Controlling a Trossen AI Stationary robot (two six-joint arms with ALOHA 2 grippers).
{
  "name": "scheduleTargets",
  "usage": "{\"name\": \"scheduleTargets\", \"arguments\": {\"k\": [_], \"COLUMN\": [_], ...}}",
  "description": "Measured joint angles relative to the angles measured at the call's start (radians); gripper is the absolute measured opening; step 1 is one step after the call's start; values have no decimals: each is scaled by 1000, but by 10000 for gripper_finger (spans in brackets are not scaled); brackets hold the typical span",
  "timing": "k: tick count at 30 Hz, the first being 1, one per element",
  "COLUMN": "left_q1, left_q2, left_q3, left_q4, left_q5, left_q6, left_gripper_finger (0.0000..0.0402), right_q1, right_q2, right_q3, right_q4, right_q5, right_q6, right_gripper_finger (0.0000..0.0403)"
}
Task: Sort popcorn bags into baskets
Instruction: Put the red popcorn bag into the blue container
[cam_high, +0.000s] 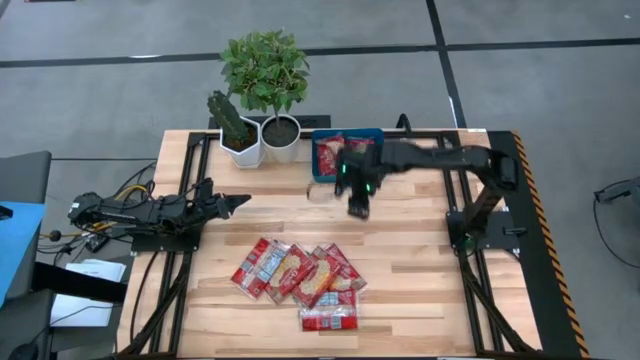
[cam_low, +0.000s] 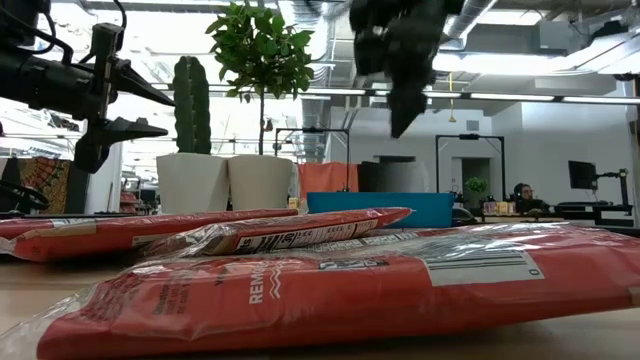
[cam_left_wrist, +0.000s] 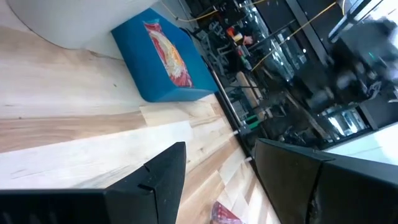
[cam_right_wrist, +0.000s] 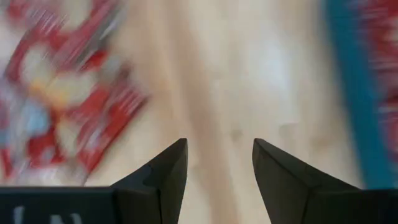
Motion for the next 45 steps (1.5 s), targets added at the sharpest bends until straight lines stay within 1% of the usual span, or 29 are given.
{"name": "scheduleTargets", "arguments": {"k": [2, 6, 8, 10, 15, 20, 23, 26, 29, 34, 40, 43, 45], "left_q1": [0, 0, 0, 0, 0, 0, 0, 0, 0, 0, 0, 0, 0], "left_q2": [0, 0, 0, 0, 0, 0, 0, 0, 0, 0, 5, 9, 13], "left_q3": [0, 0, 0, 0, 0, 0, 0, 0, 0, 0, 0, 0, 0], "left_q4": [0, 0, 0, 0, 0, 0, 0, 0, -1, -3, -3, -4, -4], "left_q5": [0, 0, 3, 8, 9, 26, 37, 61, 97, 136, 139, 140, 140], "left_q6": [-5, -26, -28, -29, -47, -57, -59, -70, -70, -69, -68, -68, -70], "left_gripper_finger": [183, 183, 183, 183, 183, 183, 183, 183, 183, 183, 183, 183, 183], "right_q1": [76, 190, 230, 261, 330, 388, 414, 431, 438, 467, 502, 501, 496], "right_q2": [-2, 1, 11, 13, 13, 13, 14, 14, 17, 73, 123, 129, 130], "right_q3": [0, 0, -10, -53, -217, -368, -431, -465, -485, -488, -482, -482, -483], "right_q4": [-14, -11, -4, 23, 172, 449, 576, 627, 663, 702, 736, 729, 724], "right_q5": [2, 14, 28, 31, 30, 36, 113, 206, 248, 243, 267, 266, 264], "right_q6": [20, 152, 207, 266, 412, 621, 739, 821, 863, 911, 965, 979, 982], "right_gripper_finger": [199, 203, 214, 231, 273, 292, 293, 292, 292, 292, 289, 268, 235]}}
